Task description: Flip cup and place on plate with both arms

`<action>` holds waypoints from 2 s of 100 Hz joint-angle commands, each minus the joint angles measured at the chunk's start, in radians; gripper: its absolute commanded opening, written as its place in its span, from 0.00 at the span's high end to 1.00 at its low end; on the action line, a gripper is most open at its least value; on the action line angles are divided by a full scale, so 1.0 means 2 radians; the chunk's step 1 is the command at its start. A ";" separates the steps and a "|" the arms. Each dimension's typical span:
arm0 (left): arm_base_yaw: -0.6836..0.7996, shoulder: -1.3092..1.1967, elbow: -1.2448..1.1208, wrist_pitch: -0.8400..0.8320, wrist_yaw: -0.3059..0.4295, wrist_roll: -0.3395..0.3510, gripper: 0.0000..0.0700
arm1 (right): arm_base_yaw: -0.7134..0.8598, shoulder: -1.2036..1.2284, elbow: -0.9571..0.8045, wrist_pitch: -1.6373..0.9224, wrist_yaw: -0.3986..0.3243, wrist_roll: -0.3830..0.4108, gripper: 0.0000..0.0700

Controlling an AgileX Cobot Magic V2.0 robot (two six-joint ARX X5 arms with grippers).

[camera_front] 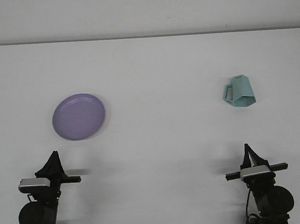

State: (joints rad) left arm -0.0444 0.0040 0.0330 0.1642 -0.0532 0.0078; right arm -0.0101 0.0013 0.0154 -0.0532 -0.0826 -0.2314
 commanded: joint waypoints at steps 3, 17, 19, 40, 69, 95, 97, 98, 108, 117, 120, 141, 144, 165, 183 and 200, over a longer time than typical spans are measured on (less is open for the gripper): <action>-0.001 0.000 -0.010 0.005 0.000 -0.003 0.98 | 0.000 0.000 -0.001 0.004 0.002 -0.001 1.00; -0.001 0.000 -0.010 0.005 0.000 -0.003 0.98 | 0.000 0.000 -0.001 0.004 0.002 -0.001 1.00; -0.001 0.000 -0.010 0.005 0.000 -0.003 0.98 | 0.000 0.000 -0.001 0.004 0.002 -0.001 1.00; -0.001 0.000 -0.010 0.005 0.000 -0.003 0.98 | 0.000 0.000 -0.001 0.004 0.002 -0.001 1.00; -0.001 0.000 -0.010 0.005 0.000 -0.003 0.98 | 0.000 0.000 -0.001 0.004 0.002 -0.001 1.00; -0.001 0.000 -0.010 0.008 0.000 -0.005 0.98 | 0.000 0.000 -0.001 0.004 0.000 0.057 1.00; -0.001 0.000 -0.010 0.008 0.000 -0.005 0.98 | 0.000 0.000 -0.001 0.004 0.000 0.068 1.00; -0.001 0.000 -0.010 0.008 0.000 -0.006 0.98 | 0.000 0.000 -0.001 0.004 0.000 0.073 1.00; -0.001 0.000 -0.010 0.009 0.000 -0.029 0.98 | 0.000 0.000 -0.001 0.004 0.000 0.125 1.00; -0.001 0.000 -0.010 0.009 0.000 -0.041 0.98 | 0.000 0.000 -0.001 0.004 0.001 0.178 1.00; -0.001 0.000 -0.010 0.009 0.000 -0.041 0.98 | 0.000 0.000 -0.001 0.005 0.002 0.202 1.00; -0.001 0.000 -0.010 0.010 0.000 -0.047 0.98 | 0.000 0.003 0.031 0.043 0.013 0.268 1.00; -0.001 0.000 -0.010 0.010 0.000 -0.053 0.98 | 0.000 0.009 0.044 0.038 0.026 0.267 1.00; -0.001 0.000 -0.010 0.009 0.000 -0.055 0.98 | -0.001 0.116 0.170 0.015 0.075 0.186 1.00; -0.001 0.000 -0.010 0.009 0.000 -0.055 0.98 | -0.007 0.244 0.250 0.016 0.087 0.062 1.00; -0.001 0.000 -0.010 0.009 0.000 -0.055 0.98 | -0.023 0.352 0.253 0.063 0.081 0.000 0.65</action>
State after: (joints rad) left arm -0.0444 0.0040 0.0330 0.1715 -0.0532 -0.0963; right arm -0.0437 0.6270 0.5224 0.0441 0.0811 -0.1337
